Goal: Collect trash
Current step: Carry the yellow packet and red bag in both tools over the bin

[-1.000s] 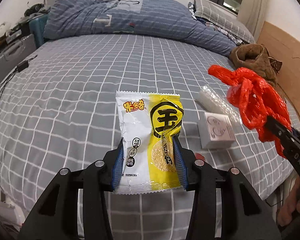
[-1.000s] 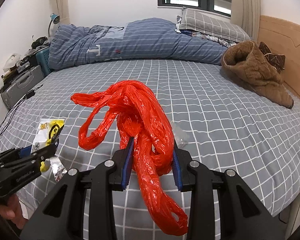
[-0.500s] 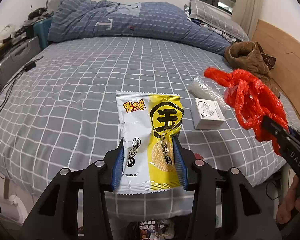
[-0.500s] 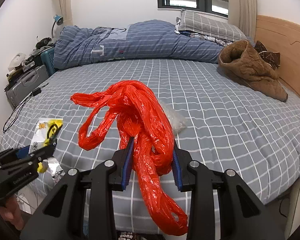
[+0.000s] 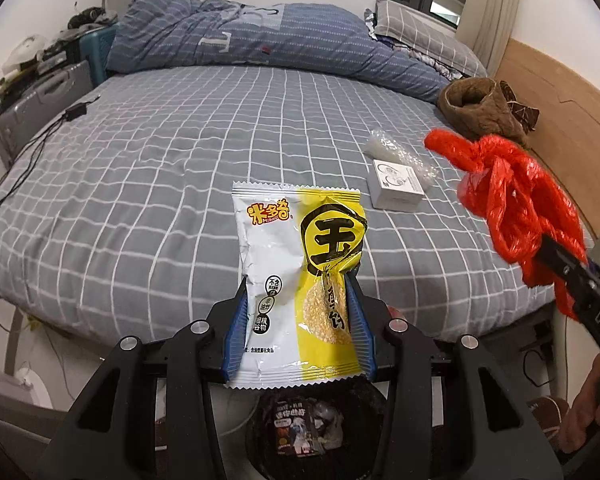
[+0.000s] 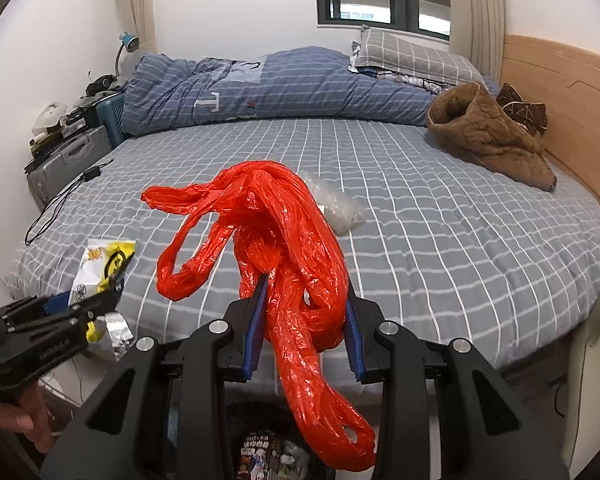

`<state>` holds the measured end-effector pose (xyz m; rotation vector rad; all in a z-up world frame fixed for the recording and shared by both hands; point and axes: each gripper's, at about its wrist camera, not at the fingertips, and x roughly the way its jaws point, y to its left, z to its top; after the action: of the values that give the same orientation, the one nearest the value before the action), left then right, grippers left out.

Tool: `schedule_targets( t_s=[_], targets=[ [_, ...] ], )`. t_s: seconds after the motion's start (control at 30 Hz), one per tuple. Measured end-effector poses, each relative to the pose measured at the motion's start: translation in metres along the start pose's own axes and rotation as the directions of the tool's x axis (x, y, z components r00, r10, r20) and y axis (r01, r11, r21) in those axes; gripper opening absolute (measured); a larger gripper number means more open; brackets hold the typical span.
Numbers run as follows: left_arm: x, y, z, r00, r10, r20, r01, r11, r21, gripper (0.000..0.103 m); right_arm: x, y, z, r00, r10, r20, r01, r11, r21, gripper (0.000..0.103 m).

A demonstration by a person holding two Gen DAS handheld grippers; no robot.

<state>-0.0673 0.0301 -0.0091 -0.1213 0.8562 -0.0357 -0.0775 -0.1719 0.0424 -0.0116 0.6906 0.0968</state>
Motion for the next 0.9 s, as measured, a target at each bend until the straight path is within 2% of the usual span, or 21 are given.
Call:
schedule_targets(
  t_s=[0.5,0.7,0.9],
  targets=[
    [-0.051,-0.004,-0.055,0.999,-0.003,-0.043,0.002,1.000,-0.026,0.043,-0.052,0.012,-0.046,0.999,-0.001,-0.044,0.000,1.000,-0.028,0.032],
    [-0.056,-0.003,-0.070,0.998,-0.001,-0.069,-0.001,0.999,-0.036,0.043,-0.061,0.012,-0.060,0.998,-0.003,-0.067,0.000,0.999,-0.043,0.032],
    [-0.050,0.005,-0.083,0.996,0.000,-0.088,-0.004,0.999,-0.048,0.043,-0.053,0.010,-0.077,0.994,-0.019,-0.112,0.014,0.999,-0.039,0.032]
  ],
)
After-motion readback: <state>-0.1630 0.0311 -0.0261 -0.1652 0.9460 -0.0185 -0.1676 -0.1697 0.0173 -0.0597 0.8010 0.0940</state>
